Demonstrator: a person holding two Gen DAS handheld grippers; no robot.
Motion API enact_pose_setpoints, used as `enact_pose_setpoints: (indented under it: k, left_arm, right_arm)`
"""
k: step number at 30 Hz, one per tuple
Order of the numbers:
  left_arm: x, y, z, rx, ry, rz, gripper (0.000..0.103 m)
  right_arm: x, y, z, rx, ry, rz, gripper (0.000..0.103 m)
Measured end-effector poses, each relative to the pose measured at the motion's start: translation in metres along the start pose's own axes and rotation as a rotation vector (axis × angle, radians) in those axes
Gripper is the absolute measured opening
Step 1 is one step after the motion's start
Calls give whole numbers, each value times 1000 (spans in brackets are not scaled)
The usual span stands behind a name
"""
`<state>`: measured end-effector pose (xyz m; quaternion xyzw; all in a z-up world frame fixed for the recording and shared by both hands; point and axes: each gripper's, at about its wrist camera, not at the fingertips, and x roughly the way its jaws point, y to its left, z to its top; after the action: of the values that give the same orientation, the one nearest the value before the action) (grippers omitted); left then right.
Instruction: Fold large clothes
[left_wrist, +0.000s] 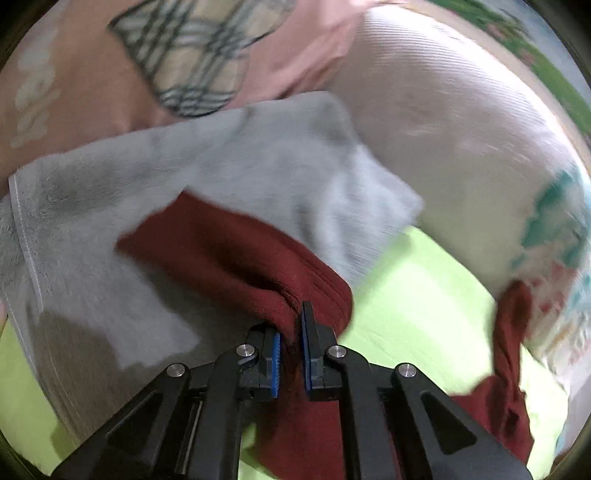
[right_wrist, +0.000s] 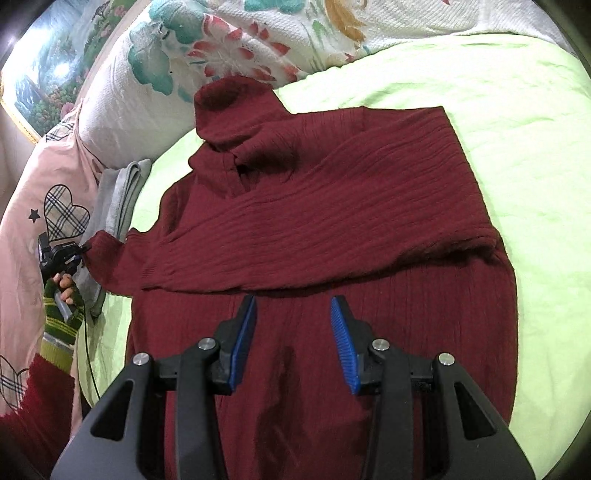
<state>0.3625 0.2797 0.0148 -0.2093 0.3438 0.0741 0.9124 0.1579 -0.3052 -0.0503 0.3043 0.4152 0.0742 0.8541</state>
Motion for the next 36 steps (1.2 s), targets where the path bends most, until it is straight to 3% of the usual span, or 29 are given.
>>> enact_pose_setpoints:
  k: [7,13,17,21,25,29,32,36]
  left_arm:
    - [-48,-103,-70,183,-5,-181,7]
    - [-65,-200,-144,304,73,-371,8]
    - [-54,-259,-192,423,122,-400,8]
    - [-29,-299,-247,530,229,-391,13]
    - [-9,-306,-276,569,323,-366,33]
    - [-22,-287,-283,583,323,-358,62]
    - [-42,-251,-280,534,307,-348,65]
    - [-57,-200,-268,414,268,-265,65]
  right_arm:
    - [-8,3,-3,10,-19,29,43]
    - [-17,-6,-9,38,-34,39,43]
    - [-25,-15,-10,62,-51,42,43]
    - [-34,-25,-8,86,-73,41,43]
    - [-37,-28,-2,92,-85,38,43]
    - [-34,-17,7,61,-90,46,43]
    - [-25,-1,13,23,-82,55,43]
    - [9,39,22,-83,-36,71,43]
